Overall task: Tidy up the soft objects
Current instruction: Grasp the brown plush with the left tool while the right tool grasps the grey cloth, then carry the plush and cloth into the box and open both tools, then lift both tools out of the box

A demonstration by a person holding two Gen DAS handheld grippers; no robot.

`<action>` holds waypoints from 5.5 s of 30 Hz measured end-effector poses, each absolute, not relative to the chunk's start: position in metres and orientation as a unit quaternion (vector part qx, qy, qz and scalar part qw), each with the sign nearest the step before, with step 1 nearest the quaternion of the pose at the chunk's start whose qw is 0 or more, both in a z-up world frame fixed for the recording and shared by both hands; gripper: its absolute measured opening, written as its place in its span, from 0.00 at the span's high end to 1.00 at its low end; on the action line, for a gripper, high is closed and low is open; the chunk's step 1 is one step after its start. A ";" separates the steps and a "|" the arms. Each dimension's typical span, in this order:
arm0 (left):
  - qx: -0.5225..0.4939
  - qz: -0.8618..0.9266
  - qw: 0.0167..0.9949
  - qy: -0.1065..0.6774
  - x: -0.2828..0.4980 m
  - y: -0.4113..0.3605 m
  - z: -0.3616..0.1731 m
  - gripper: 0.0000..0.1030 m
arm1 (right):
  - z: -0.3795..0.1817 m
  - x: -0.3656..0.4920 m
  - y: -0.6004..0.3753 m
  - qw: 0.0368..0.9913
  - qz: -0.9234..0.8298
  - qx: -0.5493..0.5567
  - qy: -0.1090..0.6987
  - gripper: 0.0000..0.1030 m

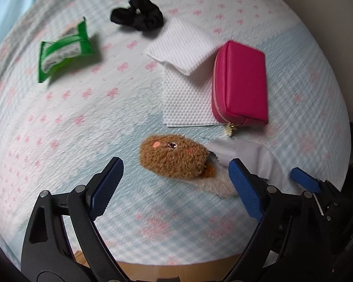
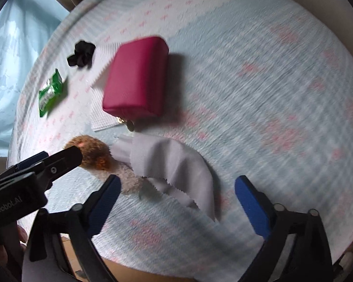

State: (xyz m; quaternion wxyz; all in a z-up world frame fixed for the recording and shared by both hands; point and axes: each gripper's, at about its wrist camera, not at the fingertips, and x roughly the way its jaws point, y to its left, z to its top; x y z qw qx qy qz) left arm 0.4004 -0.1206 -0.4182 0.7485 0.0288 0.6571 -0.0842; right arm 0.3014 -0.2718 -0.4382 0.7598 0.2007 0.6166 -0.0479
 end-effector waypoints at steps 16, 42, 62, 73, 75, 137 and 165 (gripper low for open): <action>0.060 -0.093 0.732 0.672 0.414 -0.134 -0.467 0.47 | -0.462 0.324 -0.253 0.744 -0.052 0.186 0.639 0.68; 0.035 -0.082 0.779 0.621 0.399 -0.117 -0.366 0.55 | -0.392 0.308 -0.282 0.778 -0.052 0.215 0.588 0.89; 0.020 -0.076 0.858 0.508 0.302 -0.065 -0.181 0.54 | -0.210 0.236 -0.230 0.848 -0.009 0.146 0.510 0.89; 0.014 -0.079 0.864 0.496 0.192 -0.009 -0.150 0.54 | -0.172 0.147 -0.162 0.860 0.004 0.130 0.493 0.89; 0.014 -0.079 0.863 0.499 0.173 0.001 -0.151 0.54 | -0.170 0.132 -0.149 0.860 0.007 0.127 0.494 0.89; 0.077 -0.047 0.757 0.648 0.129 0.020 -0.335 0.00 | -0.336 0.114 -0.144 0.765 -0.015 0.175 0.619 0.00; 0.008 -0.010 0.878 0.478 0.070 0.058 -0.132 0.00 | -0.136 0.062 -0.115 0.894 -0.018 0.078 0.440 0.00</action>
